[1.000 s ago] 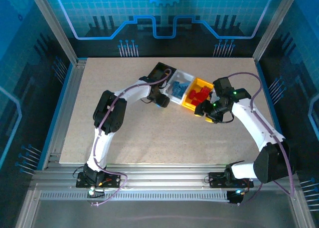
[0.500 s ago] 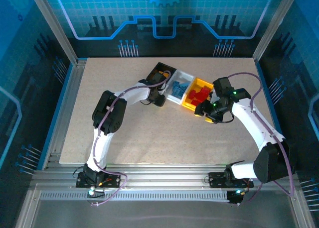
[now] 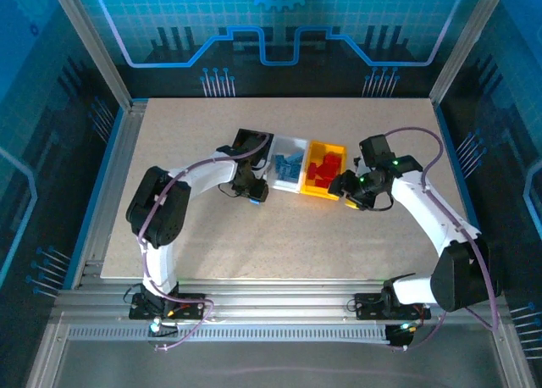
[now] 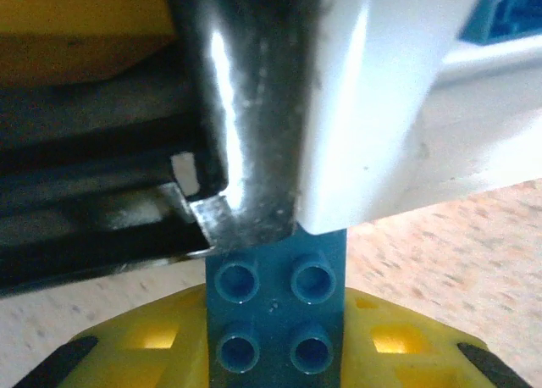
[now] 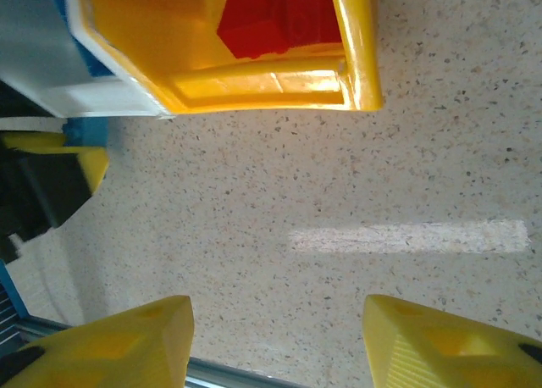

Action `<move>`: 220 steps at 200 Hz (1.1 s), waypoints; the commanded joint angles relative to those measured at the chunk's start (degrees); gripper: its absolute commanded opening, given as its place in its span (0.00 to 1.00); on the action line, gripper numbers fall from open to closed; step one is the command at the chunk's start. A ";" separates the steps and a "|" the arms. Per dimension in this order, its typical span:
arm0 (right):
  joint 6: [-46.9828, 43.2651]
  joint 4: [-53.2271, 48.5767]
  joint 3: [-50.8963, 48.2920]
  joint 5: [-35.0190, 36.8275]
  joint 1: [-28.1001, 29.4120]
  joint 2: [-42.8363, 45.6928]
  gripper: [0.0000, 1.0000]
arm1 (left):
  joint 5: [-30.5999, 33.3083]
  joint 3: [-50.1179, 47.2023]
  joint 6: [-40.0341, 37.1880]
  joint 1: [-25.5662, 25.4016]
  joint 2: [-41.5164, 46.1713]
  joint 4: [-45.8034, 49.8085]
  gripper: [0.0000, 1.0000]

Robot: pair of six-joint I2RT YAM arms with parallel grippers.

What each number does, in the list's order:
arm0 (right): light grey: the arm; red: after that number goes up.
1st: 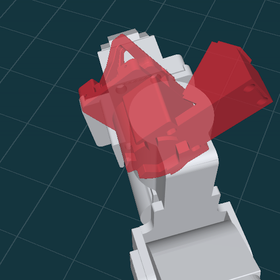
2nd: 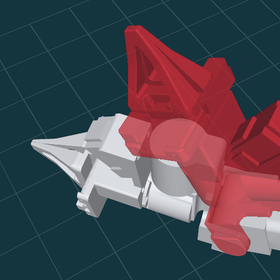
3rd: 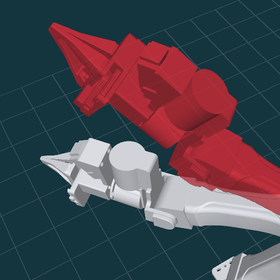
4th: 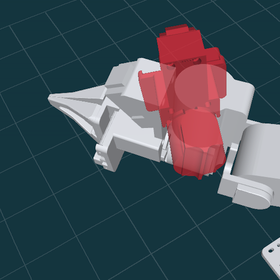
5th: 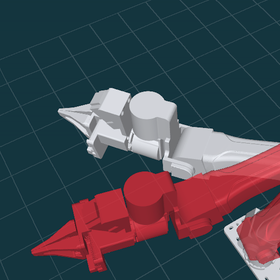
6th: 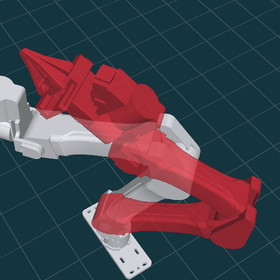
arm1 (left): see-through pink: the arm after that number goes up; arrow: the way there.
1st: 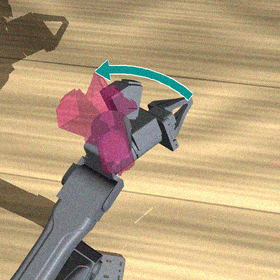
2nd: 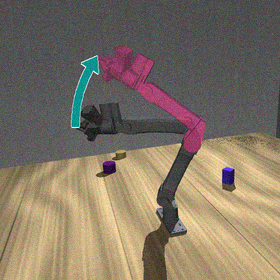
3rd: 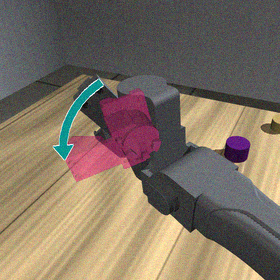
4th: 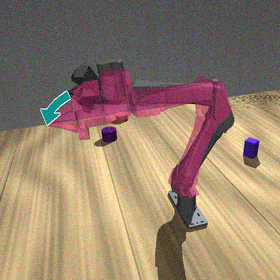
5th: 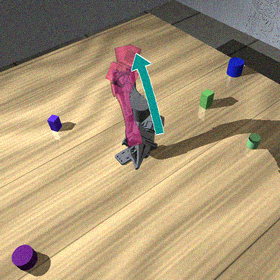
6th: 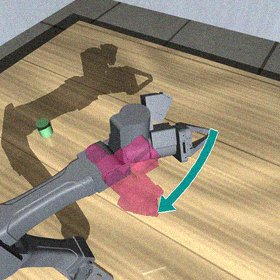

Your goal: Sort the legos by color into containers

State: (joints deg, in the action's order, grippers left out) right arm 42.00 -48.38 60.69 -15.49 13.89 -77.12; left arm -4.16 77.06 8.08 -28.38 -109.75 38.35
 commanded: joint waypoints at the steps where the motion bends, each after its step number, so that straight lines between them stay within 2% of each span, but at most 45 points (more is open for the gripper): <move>1: 0.83 2.49 -1.33 0.16 0.92 0.30 0.57 | -9.49 3.00 8.65 1.08 4.22 0.25 0.23; 39: -0.66 2.32 -1.03 0.62 -0.08 0.39 0.57 | -13.82 13.08 14.12 2.33 1.67 0.24 0.23; 89: -2.61 -0.03 1.34 -0.06 -3.92 1.08 0.57 | -13.72 26.73 15.95 2.54 -7.03 4.47 0.22; 126: -3.36 0.92 2.58 -0.52 -4.93 -1.27 0.56 | -13.74 14.07 17.83 2.67 -3.97 0.48 0.22; 157: -4.47 0.98 9.04 0.48 -5.16 -6.29 0.56 | -11.86 4.87 16.90 3.02 2.00 -1.11 0.22; 190: -4.47 -0.16 17.47 -0.35 -5.79 -14.10 0.56 | -11.82 1.63 16.28 4.34 5.65 -0.83 0.21; 220: -3.35 -1.06 22.09 0.41 -6.67 -17.25 0.56 | -11.91 1.91 16.39 4.66 10.19 -1.13 0.22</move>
State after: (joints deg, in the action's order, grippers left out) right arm 38.50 -47.51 79.24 -15.38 8.80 -92.84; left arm -16.14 78.63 24.53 -24.27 -104.84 37.91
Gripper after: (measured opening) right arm 0.558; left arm 0.322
